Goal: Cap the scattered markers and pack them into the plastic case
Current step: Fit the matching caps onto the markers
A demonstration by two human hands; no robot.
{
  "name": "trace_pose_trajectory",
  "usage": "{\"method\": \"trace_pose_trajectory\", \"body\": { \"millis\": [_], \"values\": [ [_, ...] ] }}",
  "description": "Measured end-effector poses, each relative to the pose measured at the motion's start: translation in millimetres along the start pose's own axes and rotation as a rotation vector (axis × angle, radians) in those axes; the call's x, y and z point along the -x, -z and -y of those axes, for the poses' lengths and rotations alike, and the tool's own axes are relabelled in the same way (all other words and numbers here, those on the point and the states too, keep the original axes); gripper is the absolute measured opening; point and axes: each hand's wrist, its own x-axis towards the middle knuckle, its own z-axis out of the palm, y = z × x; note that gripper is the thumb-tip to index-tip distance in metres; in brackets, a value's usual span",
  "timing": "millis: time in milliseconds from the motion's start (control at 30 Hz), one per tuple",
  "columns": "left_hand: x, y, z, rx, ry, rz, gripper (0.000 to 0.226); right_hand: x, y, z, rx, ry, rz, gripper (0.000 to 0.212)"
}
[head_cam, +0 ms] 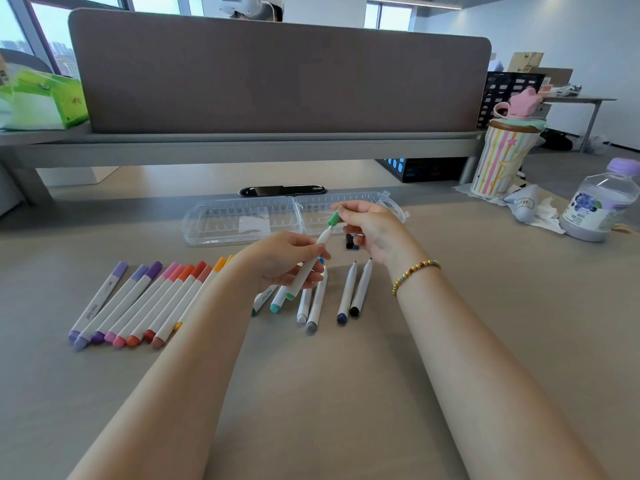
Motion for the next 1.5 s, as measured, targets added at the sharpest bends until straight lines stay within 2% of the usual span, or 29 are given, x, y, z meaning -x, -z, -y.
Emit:
{"method": "trace_pose_trajectory", "body": {
  "millis": [233,400,533,667,833,933,1067,1167,1233,1367,1500],
  "values": [
    [0,1,0,0.006,0.014,-0.005,0.023,0,5,2,-0.074,-0.027,-0.026,0.018],
    [0,1,-1,0.012,0.007,-0.012,0.024,1,-3,0,0.031,-0.011,0.020,0.017],
    [-2,-3,-1,0.048,-0.025,-0.105,0.024,4,-12,0,0.168,0.044,0.040,0.018],
    [-2,-9,-3,0.039,-0.055,-0.167,0.025,7,-16,3,0.248,0.148,0.004,0.027],
    [1,-11,-10,0.046,-0.023,-0.166,0.024,9,-20,1,0.228,0.116,0.005,0.027],
    [-2,-1,-9,-0.121,-0.027,-0.209,0.022,9,-16,1,0.189,0.051,-0.017,0.024],
    [-8,5,3,-0.490,0.016,-0.200,0.021,10,-1,5,0.142,0.027,-0.111,0.022],
    [-13,2,10,-0.797,0.014,-0.297,0.029,12,3,3,0.171,0.013,-0.117,0.024],
    [-11,1,10,-0.954,0.023,-0.299,0.033,12,2,0,0.190,0.013,-0.107,0.024],
    [-11,1,14,-1.085,0.072,-0.193,0.042,10,1,1,0.211,0.014,-0.110,0.025],
    [-12,1,16,-1.161,0.050,-0.231,0.035,8,3,-1,0.212,-0.004,-0.116,0.026]
  ]
}}
